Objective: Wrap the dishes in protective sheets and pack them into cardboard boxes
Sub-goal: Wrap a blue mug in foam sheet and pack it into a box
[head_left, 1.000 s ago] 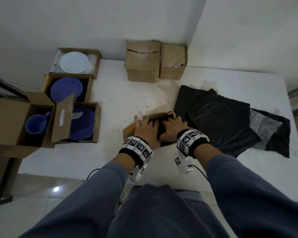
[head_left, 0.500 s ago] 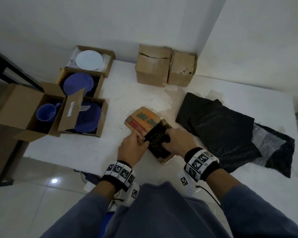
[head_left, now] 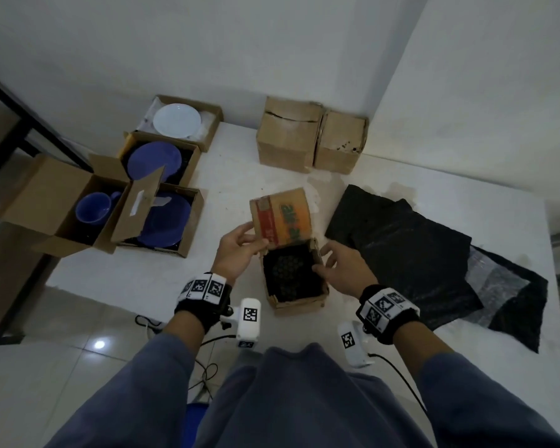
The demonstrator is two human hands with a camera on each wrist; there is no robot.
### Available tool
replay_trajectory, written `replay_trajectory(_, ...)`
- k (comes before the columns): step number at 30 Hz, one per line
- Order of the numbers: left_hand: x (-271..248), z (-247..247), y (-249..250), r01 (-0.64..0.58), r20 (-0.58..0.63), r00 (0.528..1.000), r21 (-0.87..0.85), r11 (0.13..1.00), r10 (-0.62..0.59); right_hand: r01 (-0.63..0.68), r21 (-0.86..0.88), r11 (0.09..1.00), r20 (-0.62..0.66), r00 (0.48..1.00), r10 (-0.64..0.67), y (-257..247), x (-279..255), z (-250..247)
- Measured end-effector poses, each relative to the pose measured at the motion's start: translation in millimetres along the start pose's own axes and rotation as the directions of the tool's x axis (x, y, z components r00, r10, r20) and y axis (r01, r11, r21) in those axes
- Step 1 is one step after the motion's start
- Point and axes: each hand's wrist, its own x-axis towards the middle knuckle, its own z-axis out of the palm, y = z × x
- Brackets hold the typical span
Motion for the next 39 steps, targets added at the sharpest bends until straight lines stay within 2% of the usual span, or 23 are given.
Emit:
replay_trajectory(4,-8.3,2.4,4.0,-0.154,-0.047,0.986,0.112,0.982,0.160,0.065,0.296,0.953,-0.075,0.996,-0.045,-8.5,8.9,-16.1)
replay_trajectory(7,-13.9,0.3,-6.9,-0.228,-0.056,0.968,0.196,0.954,0.243,0.131,0.485,0.865,-0.010,0.990,-0.144,-22.0,5.4,-27.2)
replay_trajectory(9,-23.6,-0.2,-13.6,-0.244,-0.029,0.966,0.200,0.949,0.255,0.088,0.586,0.805,0.060,0.987,-0.152,-28.8,-0.4,-32.2)
replay_trajectory(11,-36.2,0.7,-18.9,-0.238,0.004,0.971,0.166,0.957,0.241,-0.030,0.657,0.753,0.159,0.982,-0.100,-31.8,-6.1,-33.6)
replay_trajectory(13,-45.8,0.5,-25.5,-0.200,0.023,0.980,0.117,0.973,0.198,-0.144,0.683,0.716,0.241,0.970,-0.034,-32.7,-12.1,-32.1)
replay_trajectory(16,-57.4,2.5,-33.5,-0.140,0.055,0.989,0.005,0.990,0.139,-0.238,0.689,0.685,0.302,0.953,0.028,-34.8,-22.3,-26.3)
replay_trajectory(21,-79.0,6.9,-29.1,0.089,0.067,0.994,-0.134,0.987,-0.081,-0.223,0.646,0.730,0.276,0.960,0.050,-30.0,-34.7,-9.4)
replay_trajectory(23,-80.1,6.5,-33.1,0.103,0.084,0.992,-0.099,0.990,-0.095,-0.227,0.629,0.744,0.254,0.964,0.079,-24.3,-38.7,-3.9)
replay_trajectory(25,-79.2,6.2,-42.0,-0.003,0.094,0.996,0.075,0.997,-0.004,-0.215,0.612,0.761,0.209,0.972,0.106,-19.5,-42.4,0.6)
replay_trajectory(26,-78.6,5.3,-47.7,-0.089,0.116,0.991,0.204,0.975,0.066,-0.211,0.608,0.766,0.188,0.975,0.119,-17.1,-43.4,2.8)
replay_trajectory(28,-76.7,3.9,-54.3,-0.274,0.201,0.958,0.419,0.866,0.206,-0.210,0.608,0.765,0.157,0.977,0.143,-12.2,-44.3,8.5)
replay_trajectory(31,-63.8,8.0,-52.0,-0.462,0.318,0.887,0.585,0.667,0.335,-0.217,0.617,0.756,0.137,0.976,0.168,-6.8,-43.4,16.2)
replay_trajectory(33,-52.3,13.3,-49.9,-0.481,0.370,0.876,0.652,0.586,0.309,-0.219,0.619,0.755,0.126,0.976,0.180,-5.2,-42.8,18.0)
replay_trajectory(35,-42.3,17.2,-49.8,-0.486,0.404,0.873,0.678,0.551,0.273,-0.217,0.611,0.762,0.110,0.976,0.189,-6.0,-42.3,18.1)
replay_trajectory(39,-35.2,15.8,-57.5,-0.524,0.392,0.851,0.671,0.524,0.349,-0.212,0.561,0.800,0.060,0.975,0.216,-4.7,-38.8,23.5)
